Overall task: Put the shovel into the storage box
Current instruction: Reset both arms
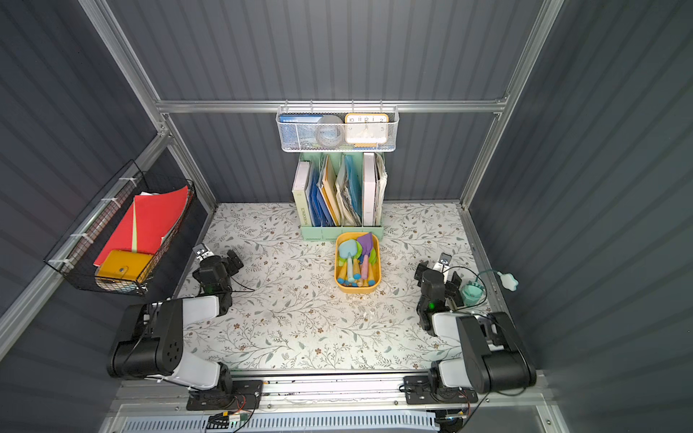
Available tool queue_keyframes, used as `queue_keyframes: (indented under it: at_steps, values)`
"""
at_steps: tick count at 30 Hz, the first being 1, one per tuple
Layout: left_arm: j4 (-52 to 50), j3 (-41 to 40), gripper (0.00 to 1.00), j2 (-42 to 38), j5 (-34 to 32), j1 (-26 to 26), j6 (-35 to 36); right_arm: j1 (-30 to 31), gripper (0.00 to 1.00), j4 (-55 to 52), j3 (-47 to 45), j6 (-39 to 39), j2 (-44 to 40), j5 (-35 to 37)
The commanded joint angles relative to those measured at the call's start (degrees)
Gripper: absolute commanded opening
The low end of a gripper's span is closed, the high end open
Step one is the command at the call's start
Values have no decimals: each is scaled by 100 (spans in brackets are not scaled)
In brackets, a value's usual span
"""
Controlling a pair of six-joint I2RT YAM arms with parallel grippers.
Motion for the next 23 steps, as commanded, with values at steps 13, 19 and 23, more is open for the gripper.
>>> queue_keyframes:
  at_steps: [13,19,23]
  values:
    - [1818,-69,100,846,882,-103,611,-23,99,554,475,-313,759,-934]
    - [1653,-19,100,816,508,-235,649,-84,99,138,628,-240,697,-1032]
    - [1695,-37,100,815,188,-410,692,-84,99,480,519,-319,761,-1097]
